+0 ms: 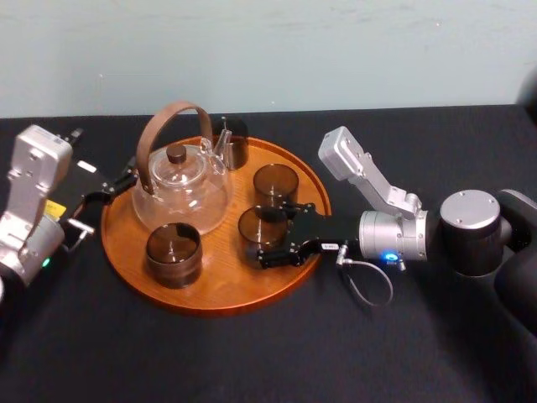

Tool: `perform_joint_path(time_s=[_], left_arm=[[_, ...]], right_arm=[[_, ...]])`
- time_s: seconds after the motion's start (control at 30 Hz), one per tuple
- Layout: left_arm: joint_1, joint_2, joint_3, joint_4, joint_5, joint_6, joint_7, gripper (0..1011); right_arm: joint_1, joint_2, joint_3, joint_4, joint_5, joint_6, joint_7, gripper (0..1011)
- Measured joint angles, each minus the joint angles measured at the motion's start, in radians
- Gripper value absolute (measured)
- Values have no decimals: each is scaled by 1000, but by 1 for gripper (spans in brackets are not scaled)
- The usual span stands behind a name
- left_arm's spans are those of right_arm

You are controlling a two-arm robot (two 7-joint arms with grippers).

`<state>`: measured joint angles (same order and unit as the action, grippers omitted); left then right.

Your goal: Pick up the glass from the table and place it on the tray.

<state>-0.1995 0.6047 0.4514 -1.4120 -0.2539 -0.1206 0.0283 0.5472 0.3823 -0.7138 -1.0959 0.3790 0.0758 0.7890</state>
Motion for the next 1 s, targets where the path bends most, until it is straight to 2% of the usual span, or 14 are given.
perform_joint_path(time_s=[1.0], left_arm=[[0, 0, 0, 0, 0, 0, 0, 1002]], right_arm=[[12, -27, -1, 53, 1, -1, -1, 906]])
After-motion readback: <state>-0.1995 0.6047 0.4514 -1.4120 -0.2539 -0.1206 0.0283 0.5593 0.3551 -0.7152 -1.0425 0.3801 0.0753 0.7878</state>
